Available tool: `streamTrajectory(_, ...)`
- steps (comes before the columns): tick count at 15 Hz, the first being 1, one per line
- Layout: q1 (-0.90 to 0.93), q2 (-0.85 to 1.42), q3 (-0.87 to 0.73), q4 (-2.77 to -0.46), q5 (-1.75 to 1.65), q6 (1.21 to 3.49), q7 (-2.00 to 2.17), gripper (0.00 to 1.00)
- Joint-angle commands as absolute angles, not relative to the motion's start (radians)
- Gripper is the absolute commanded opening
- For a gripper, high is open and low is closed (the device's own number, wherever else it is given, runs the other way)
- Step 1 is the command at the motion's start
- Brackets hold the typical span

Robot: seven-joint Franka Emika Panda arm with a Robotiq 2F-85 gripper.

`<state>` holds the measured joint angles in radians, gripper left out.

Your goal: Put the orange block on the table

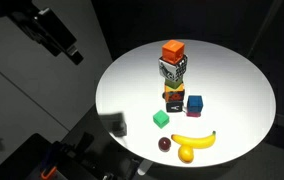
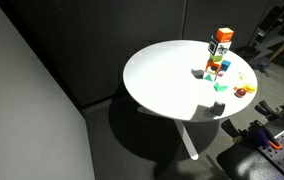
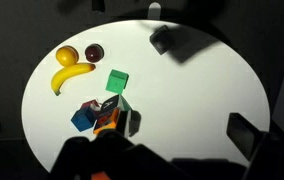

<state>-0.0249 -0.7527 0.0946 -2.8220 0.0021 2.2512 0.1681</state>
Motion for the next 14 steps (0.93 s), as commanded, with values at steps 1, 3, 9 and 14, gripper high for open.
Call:
streamTrajectory(1,-0.021,-0.749,0.090,-2.824,-0.002,2.248,0.170,1.00)
streamTrajectory(3,-0.021,-0.742,0.090,-2.825,-0.002,2.248,0.170,1.00)
streamTrajectory(9,-0.027,-0.710,0.093,-2.800,-0.003,2.246,0.179,1.00)
streamTrajectory(14,-0.038,-0.621,0.093,-2.724,-0.005,2.247,0.193,1.00)
